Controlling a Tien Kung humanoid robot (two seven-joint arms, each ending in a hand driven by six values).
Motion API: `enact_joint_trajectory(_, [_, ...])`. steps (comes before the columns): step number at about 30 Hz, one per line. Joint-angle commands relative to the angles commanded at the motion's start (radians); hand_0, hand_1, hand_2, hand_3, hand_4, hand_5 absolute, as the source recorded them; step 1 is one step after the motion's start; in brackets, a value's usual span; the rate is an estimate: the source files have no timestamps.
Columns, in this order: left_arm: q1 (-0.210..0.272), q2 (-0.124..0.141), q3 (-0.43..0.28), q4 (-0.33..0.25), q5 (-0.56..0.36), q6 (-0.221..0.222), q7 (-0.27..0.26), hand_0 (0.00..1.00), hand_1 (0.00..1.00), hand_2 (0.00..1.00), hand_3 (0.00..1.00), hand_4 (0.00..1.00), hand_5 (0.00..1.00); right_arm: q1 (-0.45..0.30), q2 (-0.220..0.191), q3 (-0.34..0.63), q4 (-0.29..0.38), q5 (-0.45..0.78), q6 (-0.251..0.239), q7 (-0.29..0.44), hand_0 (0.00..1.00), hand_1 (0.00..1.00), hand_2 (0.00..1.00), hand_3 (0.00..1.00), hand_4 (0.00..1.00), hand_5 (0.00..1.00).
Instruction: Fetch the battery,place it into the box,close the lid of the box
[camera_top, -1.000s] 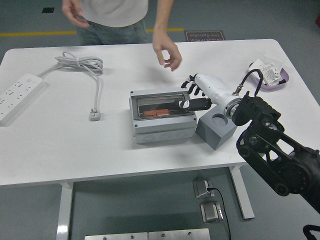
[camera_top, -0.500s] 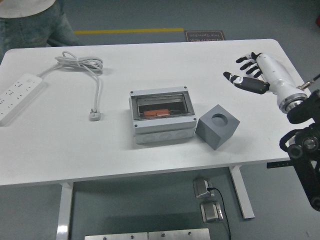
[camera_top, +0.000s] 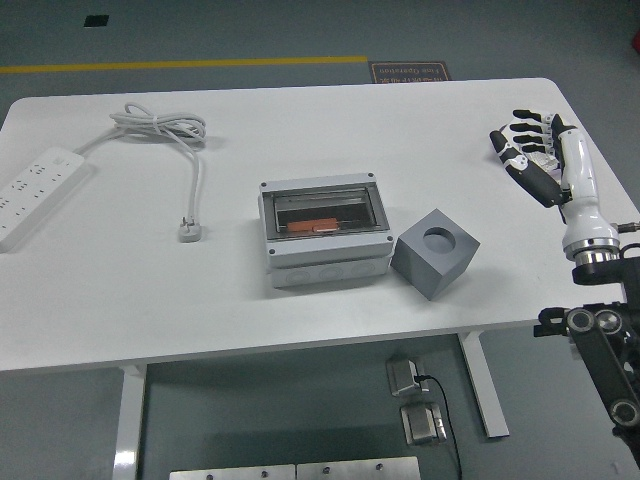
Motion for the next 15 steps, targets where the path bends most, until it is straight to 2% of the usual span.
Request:
enact_joint_trajectory(1, [0.001,0.000,-0.007,0.000,0.000,-0.001,-0.005,0.660,0.679,0.664,0.722,0.804,0.235,-0.002,0.002,-0.009,-0.009,0.042,-0.019,0.038,0.795,0.730,0.738,0.766,0.922,0.753])
enact_joint_trajectory(4, [0.001,0.000,-0.028,0.000,0.004,-0.002,-0.021,0.660,0.679,0.664,0.722,0.804,0.235,-0.009,0.005,-0.018,-0.021,0.156,-0.036,0.116,0.795,0.730,0.738,0.766,0.922,0.753])
enact_joint_trajectory(6, [-0.001,0.000,-0.049,0.000,0.017,-0.006,-0.035,0.660,0.679,0.664,0.722,0.804,0.235,-0.013,0.005,-0.016,-0.025,0.224,-0.032,0.140,0.795,0.730,0.738,0.766,0.922,0.753])
enact_joint_trajectory(7, [-0.002,-0.001,-0.057,0.000,0.022,-0.011,-0.039,0.672,0.742,0.731,0.723,0.805,0.235,-0.014,0.005,-0.014,-0.027,0.251,-0.027,0.137,0.998,0.824,0.816,0.824,0.998,0.975])
enact_joint_trajectory(10, [-0.003,-0.003,-0.082,0.000,0.041,-0.039,-0.044,0.672,0.742,0.731,0.723,0.805,0.235,-0.016,0.004,-0.004,-0.029,0.318,-0.012,0.112,0.998,0.824,0.816,0.824,0.998,0.975])
enact_joint_trajectory(12, [-0.003,-0.003,-0.102,0.000,0.059,-0.079,-0.033,0.672,0.742,0.731,0.723,0.805,0.235,-0.015,0.004,0.002,-0.027,0.331,-0.008,0.088,0.998,0.824,0.816,0.824,0.998,0.975])
enact_joint_trajectory(13, [-0.003,-0.003,-0.108,0.000,0.063,-0.095,-0.028,0.701,0.782,0.805,0.806,0.826,0.264,-0.014,0.004,0.004,-0.027,0.331,-0.006,0.078,0.998,0.960,0.950,0.974,0.998,0.998])
enact_joint_trajectory(15, [-0.003,-0.002,-0.124,0.000,0.071,-0.133,-0.012,0.701,0.782,0.805,0.806,0.826,0.264,-0.012,0.002,0.008,-0.025,0.321,0.001,0.055,0.998,0.960,0.950,0.974,0.998,0.998])
